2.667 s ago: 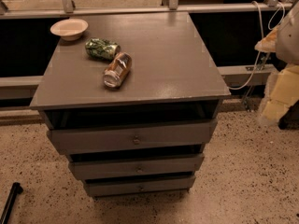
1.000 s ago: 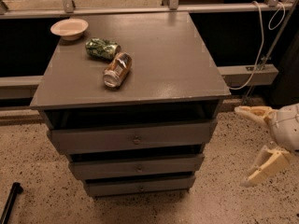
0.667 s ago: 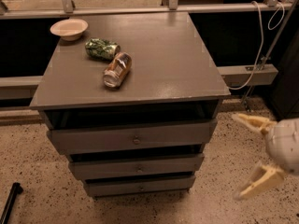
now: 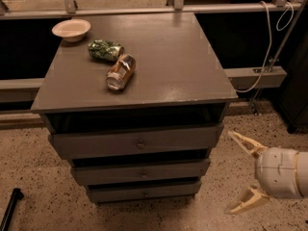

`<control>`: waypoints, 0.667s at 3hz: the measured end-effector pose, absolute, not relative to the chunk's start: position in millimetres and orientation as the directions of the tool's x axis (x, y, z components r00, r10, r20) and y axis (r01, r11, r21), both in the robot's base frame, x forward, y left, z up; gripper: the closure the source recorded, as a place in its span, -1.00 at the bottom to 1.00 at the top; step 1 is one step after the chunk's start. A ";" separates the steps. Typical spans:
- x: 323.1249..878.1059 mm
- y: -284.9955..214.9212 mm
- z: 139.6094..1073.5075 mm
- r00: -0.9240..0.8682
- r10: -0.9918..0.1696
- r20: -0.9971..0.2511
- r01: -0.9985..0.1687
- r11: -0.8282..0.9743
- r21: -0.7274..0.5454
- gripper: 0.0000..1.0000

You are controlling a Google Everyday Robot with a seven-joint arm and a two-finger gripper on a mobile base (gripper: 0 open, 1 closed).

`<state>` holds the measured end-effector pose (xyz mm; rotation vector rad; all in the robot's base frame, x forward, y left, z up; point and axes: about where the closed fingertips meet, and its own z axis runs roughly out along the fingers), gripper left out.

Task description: Open middle drawer

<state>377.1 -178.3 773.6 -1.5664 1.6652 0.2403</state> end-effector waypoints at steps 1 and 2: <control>379.8 -144.8 745.4 0.139 -0.754 -0.643 -0.933 0.117 -0.339 -1.00; 380.1 -107.0 683.8 0.180 -0.710 -0.680 -0.948 0.061 -0.313 -1.00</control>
Offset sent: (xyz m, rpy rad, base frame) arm 0.0230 0.1106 -0.2041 0.1259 0.0339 0.2608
